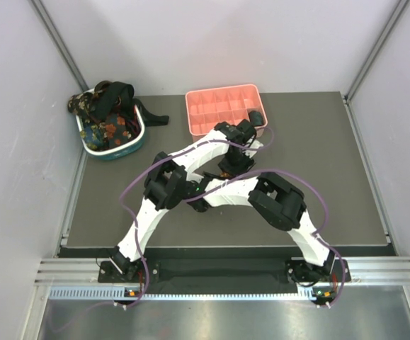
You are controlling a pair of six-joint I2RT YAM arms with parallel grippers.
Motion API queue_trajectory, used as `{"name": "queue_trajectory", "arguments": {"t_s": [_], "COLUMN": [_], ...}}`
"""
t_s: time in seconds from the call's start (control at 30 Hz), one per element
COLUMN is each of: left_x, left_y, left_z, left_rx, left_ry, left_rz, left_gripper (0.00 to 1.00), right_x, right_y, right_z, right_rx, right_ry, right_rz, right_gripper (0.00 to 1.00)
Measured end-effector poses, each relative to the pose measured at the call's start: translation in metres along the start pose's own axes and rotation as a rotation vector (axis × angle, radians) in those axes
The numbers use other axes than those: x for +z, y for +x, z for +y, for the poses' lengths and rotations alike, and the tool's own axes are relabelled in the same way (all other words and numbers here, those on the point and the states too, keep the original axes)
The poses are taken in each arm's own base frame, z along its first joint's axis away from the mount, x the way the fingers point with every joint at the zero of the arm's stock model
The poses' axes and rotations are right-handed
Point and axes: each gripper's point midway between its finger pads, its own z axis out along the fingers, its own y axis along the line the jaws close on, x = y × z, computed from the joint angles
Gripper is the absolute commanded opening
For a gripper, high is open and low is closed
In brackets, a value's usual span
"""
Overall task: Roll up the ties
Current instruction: Place the rolled tie into the container
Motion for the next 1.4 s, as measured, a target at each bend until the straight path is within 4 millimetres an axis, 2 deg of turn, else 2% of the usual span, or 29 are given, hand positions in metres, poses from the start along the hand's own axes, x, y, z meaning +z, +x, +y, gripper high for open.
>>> {"name": "queue_trajectory", "arguments": {"t_s": [0.13, 0.2, 0.3, 0.33, 0.37, 0.4, 0.53, 0.67, 0.8, 0.93, 1.0, 1.1, 1.2, 1.27, 1.4], "left_x": [-0.017, -0.032, -0.069, -0.082, -0.101, -0.117, -0.175, -0.208, -0.211, -0.202, -0.198, -0.198, -0.194, -0.183, -0.148], "left_y": [-0.021, -0.034, -0.060, -0.068, -0.078, -0.083, -0.085, -0.075, -0.065, -0.051, -0.043, -0.042, -0.061, -0.073, -0.079], "left_z": [0.002, 0.006, 0.020, 0.026, 0.035, 0.043, 0.079, 0.116, 0.146, 0.181, 0.200, 0.225, 0.243, 0.250, 0.261], "left_rx": [-0.006, -0.013, -0.042, -0.057, -0.079, -0.101, -0.204, -0.300, -0.415, -0.603, -0.686, -0.754, -0.771, -0.773, -0.790], "left_ry": [0.007, 0.007, 0.005, 0.004, 0.001, -0.002, -0.038, -0.111, -0.159, -0.196, -0.212, -0.245, -0.257, -0.258, -0.265], "left_rz": [-0.084, -0.148, -0.292, -0.343, -0.416, -0.471, -0.662, -0.809, -0.918, -0.973, -0.981, -0.993, -1.005, -0.999, -0.924], "left_gripper": [0.68, 0.70, 0.80, 0.86, 0.99, 0.99, 0.99, 0.99, 0.99, 0.99, 0.99, 0.99, 0.93, 0.85, 0.77], "right_x": [0.002, 0.002, 0.002, 0.001, 0.001, 0.001, 0.000, 0.001, 0.004, 0.012, 0.017, 0.024, 0.031, 0.036, 0.037], "right_y": [0.002, 0.003, 0.004, 0.004, 0.004, 0.005, 0.008, 0.015, 0.027, 0.045, 0.055, 0.064, 0.072, 0.073, 0.066], "right_z": [-0.003, -0.004, -0.003, -0.003, -0.003, -0.004, -0.008, -0.016, -0.025, -0.038, -0.050, -0.079, -0.110, -0.135, -0.180], "right_rx": [0.064, 0.091, 0.115, 0.121, 0.133, 0.144, 0.224, 0.347, 0.483, 0.625, 0.706, 0.843, 0.959, 1.019, 1.088], "right_ry": [-0.053, -0.070, -0.085, -0.089, -0.095, -0.103, -0.176, -0.276, -0.363, -0.441, -0.468, -0.492, -0.505, -0.496, -0.468], "right_rz": [-0.009, -0.016, -0.027, -0.031, -0.037, -0.041, -0.065, -0.090, -0.104, -0.097, -0.089, -0.096, -0.108, -0.127, -0.182], "right_gripper": [0.18, 0.17, 0.17, 0.17, 0.16, 0.16, 0.16, 0.14, 0.13, 0.11, 0.11, 0.11, 0.11, 0.11, 0.11]}}
